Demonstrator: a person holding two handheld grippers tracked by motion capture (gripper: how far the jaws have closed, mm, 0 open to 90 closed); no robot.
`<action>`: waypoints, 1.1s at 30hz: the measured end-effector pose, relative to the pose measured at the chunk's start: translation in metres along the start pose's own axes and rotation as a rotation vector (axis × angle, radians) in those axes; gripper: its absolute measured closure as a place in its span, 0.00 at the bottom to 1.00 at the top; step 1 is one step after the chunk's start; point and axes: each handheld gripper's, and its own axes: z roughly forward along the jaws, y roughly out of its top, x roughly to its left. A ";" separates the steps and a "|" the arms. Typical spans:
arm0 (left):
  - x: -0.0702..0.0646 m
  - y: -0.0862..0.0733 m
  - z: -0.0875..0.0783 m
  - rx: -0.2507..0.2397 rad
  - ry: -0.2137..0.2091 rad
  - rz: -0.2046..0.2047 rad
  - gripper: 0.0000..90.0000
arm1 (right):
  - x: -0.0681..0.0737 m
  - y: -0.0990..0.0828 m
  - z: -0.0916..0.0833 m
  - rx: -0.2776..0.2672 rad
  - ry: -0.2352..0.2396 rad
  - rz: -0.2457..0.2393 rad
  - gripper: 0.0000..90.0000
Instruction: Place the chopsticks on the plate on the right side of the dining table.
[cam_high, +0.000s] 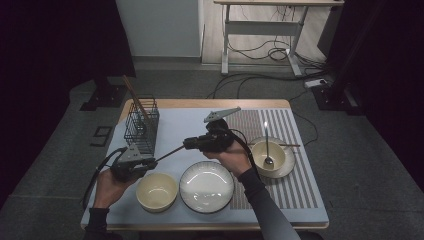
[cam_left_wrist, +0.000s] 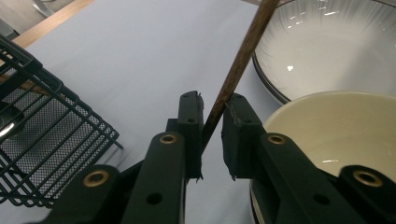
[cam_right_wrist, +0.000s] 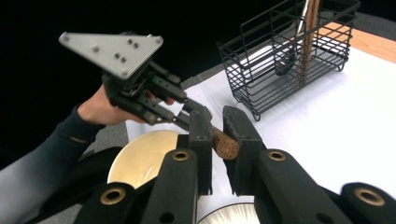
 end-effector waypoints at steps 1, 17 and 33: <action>0.000 0.000 0.000 0.002 0.001 0.008 0.87 | -0.002 0.001 0.001 0.002 0.002 0.012 0.90; -0.006 0.002 0.005 0.050 0.000 0.125 0.96 | -0.022 0.011 0.019 0.026 -0.180 0.079 0.68; 0.000 -0.001 -0.005 0.025 0.001 0.098 0.96 | -0.027 0.009 0.036 0.055 -0.364 0.020 0.50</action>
